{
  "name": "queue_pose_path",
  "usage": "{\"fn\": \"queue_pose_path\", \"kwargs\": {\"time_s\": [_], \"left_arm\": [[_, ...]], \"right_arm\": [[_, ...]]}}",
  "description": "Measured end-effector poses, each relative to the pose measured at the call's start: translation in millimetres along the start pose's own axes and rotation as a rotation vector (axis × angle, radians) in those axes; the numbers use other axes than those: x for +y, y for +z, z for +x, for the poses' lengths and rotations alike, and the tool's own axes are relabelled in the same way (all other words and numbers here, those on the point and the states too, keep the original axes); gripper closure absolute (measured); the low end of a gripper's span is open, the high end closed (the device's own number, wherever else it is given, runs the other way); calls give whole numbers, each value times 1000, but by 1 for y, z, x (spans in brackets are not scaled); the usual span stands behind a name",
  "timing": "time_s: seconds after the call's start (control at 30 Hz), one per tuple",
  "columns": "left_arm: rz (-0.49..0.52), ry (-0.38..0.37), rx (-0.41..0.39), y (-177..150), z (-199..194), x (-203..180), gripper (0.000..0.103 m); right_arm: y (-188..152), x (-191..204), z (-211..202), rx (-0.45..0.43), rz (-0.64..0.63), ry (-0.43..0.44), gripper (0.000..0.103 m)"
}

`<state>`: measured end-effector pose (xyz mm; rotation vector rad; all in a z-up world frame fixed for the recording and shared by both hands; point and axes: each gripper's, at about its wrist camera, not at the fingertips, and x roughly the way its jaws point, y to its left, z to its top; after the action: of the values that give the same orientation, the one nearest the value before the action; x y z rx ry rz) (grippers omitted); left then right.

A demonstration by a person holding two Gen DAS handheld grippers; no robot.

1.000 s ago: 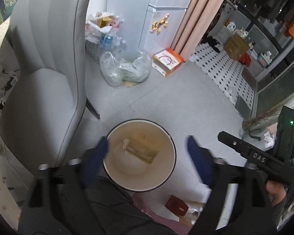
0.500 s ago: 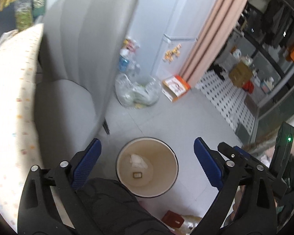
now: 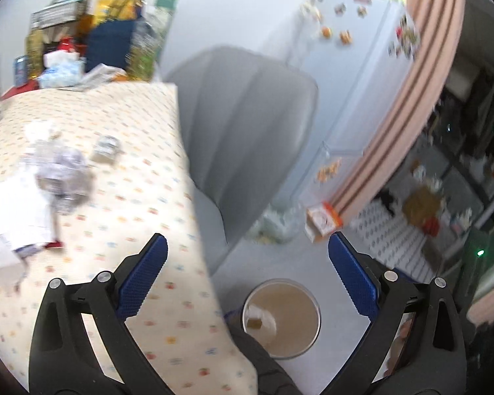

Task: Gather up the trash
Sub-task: 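Return both tools to the table above the remaining trash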

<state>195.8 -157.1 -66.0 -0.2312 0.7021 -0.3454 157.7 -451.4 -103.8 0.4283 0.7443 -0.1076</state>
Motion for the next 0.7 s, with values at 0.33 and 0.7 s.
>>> {"fn": "queue_pose_path", "kwargs": {"time_s": [0.33, 0.7], "left_arm": [[-138, 115, -210, 7, -78, 61, 6], [-190, 137, -339, -11, -123, 111, 6]], "right_arm": [[-1, 69, -27, -68, -78, 40, 8], [-7, 134, -39, -98, -210, 160, 8]]}}
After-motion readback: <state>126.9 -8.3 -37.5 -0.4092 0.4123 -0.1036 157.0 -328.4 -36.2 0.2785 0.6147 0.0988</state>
